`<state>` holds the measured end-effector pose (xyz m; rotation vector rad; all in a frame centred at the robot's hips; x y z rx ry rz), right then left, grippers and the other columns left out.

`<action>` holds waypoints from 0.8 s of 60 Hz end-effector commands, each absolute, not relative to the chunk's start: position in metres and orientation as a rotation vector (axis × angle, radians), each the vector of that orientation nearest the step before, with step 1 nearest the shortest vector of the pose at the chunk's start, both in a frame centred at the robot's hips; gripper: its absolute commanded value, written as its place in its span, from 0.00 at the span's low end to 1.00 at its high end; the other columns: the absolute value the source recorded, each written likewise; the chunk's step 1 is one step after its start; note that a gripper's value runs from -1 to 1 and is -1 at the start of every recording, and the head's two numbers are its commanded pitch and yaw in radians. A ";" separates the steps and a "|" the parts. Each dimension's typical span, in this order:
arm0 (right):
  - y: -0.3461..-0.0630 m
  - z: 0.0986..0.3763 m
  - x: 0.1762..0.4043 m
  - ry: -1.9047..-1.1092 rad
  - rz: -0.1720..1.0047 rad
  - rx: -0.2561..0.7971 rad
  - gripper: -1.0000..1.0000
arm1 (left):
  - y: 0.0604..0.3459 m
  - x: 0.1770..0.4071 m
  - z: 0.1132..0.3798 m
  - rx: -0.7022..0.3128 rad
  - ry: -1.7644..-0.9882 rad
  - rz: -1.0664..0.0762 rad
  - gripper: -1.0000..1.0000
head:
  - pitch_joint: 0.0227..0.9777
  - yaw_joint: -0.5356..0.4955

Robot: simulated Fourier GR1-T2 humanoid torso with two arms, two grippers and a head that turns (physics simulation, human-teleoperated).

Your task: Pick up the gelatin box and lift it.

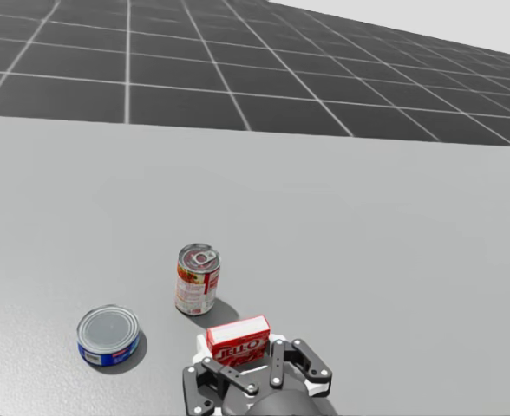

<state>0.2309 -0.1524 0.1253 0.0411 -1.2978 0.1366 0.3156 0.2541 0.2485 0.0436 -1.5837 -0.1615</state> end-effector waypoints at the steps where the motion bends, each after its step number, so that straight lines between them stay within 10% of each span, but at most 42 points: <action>1: -0.162 0.118 0.230 -1.279 0.056 -0.046 1.00 | 0.254 0.316 0.248 0.045 -1.583 -0.162 0.00 | 0.55 0.22; 22: -0.160 0.123 0.227 -1.323 0.068 -0.046 1.00 | 0.255 0.315 0.247 0.048 -1.586 -0.159 0.00 | 0.47 0.21; 48: -0.164 0.208 0.220 -1.535 0.074 -0.040 1.00 | 0.256 0.315 0.248 0.054 -1.589 -0.155 0.00 | 0.48 0.20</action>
